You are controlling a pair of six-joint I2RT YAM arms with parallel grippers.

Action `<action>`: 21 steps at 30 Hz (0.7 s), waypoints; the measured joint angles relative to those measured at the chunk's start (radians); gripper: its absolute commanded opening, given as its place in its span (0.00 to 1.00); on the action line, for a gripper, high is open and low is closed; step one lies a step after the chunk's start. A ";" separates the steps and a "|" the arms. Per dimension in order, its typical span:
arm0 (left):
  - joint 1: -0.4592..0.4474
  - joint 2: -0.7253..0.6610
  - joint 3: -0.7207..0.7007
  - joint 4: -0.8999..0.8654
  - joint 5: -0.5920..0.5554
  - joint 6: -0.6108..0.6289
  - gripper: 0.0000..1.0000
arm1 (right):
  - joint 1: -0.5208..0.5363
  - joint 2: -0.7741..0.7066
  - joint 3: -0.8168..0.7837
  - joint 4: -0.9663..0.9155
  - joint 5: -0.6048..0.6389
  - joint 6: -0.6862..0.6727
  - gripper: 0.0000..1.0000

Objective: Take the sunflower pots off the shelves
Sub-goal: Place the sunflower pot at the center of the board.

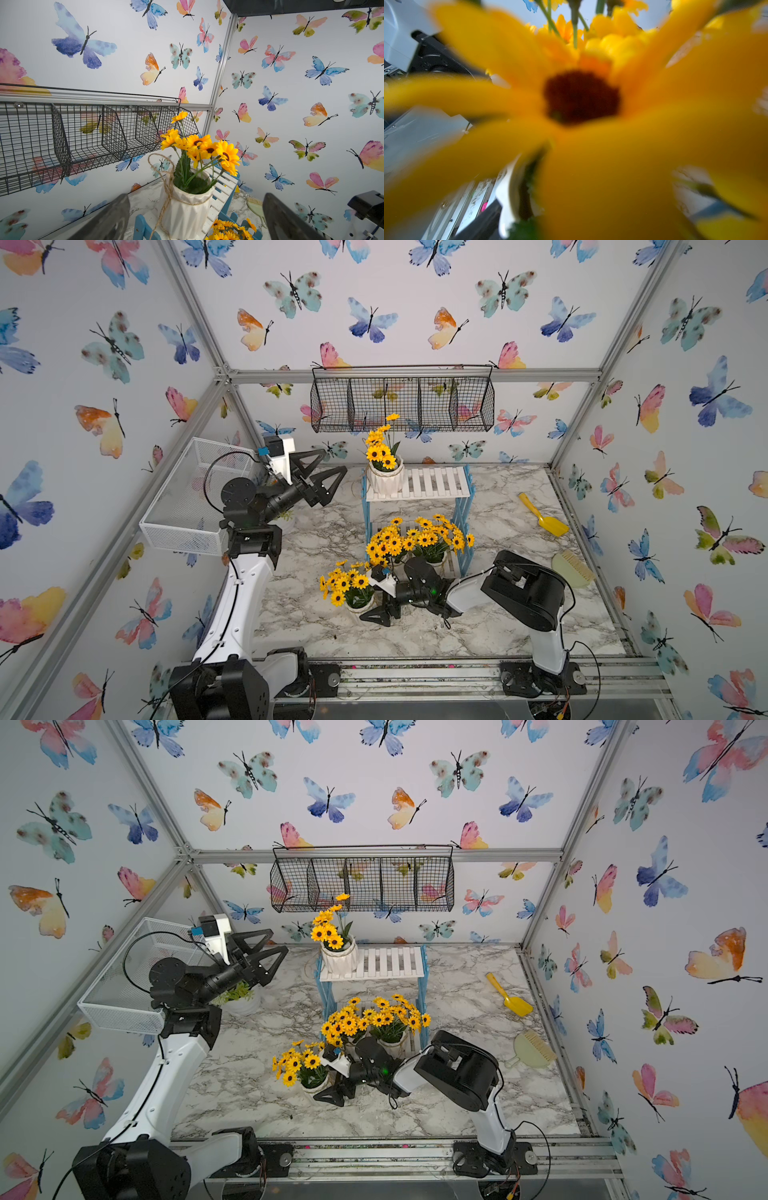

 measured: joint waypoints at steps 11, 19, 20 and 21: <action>0.000 0.000 -0.017 -0.001 0.000 0.000 0.99 | 0.012 -0.019 0.000 -0.040 0.029 -0.018 0.93; 0.000 0.000 -0.017 0.000 0.000 0.000 0.99 | 0.026 -0.031 -0.002 -0.079 0.043 -0.026 0.99; 0.000 0.000 -0.017 -0.001 0.000 0.000 0.99 | 0.026 -0.032 -0.002 -0.083 0.045 -0.027 0.99; 0.000 0.000 -0.017 -0.001 0.000 0.000 0.99 | 0.026 -0.034 -0.002 -0.088 0.046 -0.029 0.99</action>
